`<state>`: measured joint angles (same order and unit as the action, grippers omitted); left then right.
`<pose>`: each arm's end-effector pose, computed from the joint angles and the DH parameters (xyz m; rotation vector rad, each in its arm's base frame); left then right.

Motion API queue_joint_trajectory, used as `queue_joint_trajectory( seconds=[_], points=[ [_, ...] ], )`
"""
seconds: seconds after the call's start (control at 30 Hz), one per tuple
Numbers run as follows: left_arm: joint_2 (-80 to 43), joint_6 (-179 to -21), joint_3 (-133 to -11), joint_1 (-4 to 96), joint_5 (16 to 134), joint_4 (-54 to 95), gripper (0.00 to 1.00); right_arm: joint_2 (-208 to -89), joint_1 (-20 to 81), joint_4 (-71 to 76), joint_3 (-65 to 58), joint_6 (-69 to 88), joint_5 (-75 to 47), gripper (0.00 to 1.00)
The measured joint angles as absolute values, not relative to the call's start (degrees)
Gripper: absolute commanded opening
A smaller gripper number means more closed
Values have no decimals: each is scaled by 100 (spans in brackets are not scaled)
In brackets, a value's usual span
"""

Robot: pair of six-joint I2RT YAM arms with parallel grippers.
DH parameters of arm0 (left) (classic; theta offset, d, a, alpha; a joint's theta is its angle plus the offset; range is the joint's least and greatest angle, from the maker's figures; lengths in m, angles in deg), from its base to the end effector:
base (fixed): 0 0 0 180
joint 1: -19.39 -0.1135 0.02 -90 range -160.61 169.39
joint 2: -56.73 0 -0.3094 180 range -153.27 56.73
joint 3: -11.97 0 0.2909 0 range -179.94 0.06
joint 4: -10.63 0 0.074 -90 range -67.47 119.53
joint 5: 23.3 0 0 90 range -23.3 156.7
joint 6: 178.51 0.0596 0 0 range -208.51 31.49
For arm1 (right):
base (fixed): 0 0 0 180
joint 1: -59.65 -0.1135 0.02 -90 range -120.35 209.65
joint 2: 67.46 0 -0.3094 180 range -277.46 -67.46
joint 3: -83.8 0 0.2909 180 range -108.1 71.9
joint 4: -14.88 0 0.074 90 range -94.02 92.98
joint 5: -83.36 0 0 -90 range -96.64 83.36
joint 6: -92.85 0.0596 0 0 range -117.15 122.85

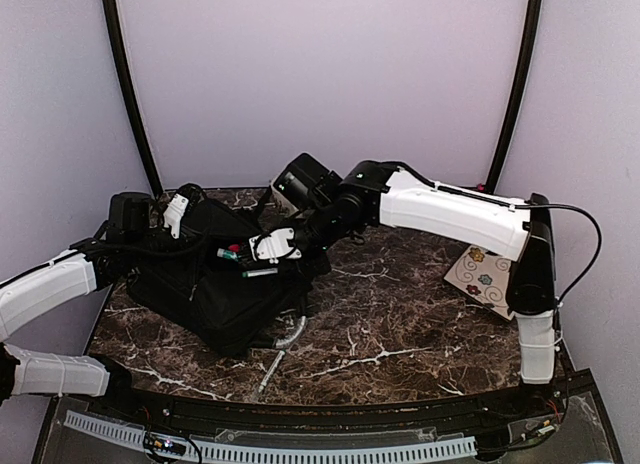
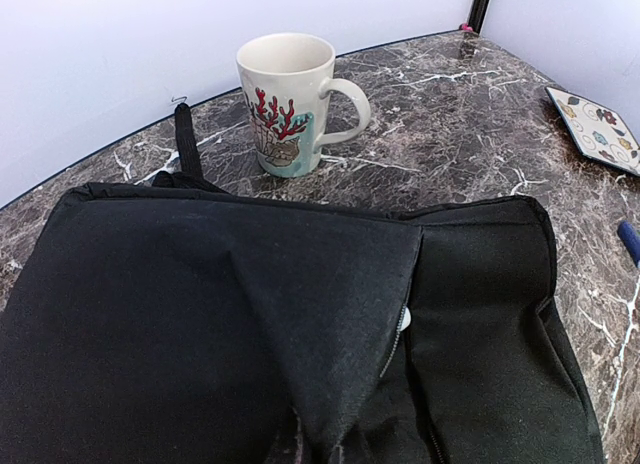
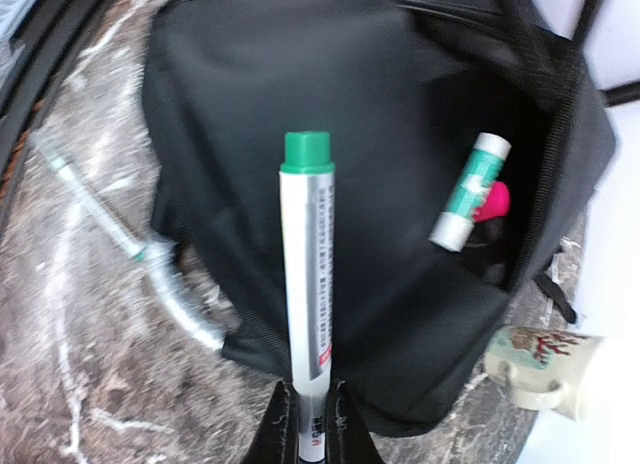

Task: Pack the student bag
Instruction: Place the pen in the second largest pocket of the bag.

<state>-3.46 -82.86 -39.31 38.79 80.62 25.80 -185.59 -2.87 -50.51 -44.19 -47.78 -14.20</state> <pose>0.2536 -0.1045 0.2831 0.5863 1.9117 -0.3963 0.2366 0.4719 0.3265 -2.1533 1.3587 0.2491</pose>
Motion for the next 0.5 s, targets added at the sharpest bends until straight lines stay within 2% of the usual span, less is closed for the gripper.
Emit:
queue_joint_trajectory(
  seconds=[0.3,0.5],
  points=[
    [-346,-8288,-3931,3879,8086,2582,0,-19298,-178,-3338,-4640,-4179,-1061,0],
    [-346,-8288,-3931,3879,8094,2586,0,-19728,-184,-2842,-4743,-4144,-1138,0]
  ],
)
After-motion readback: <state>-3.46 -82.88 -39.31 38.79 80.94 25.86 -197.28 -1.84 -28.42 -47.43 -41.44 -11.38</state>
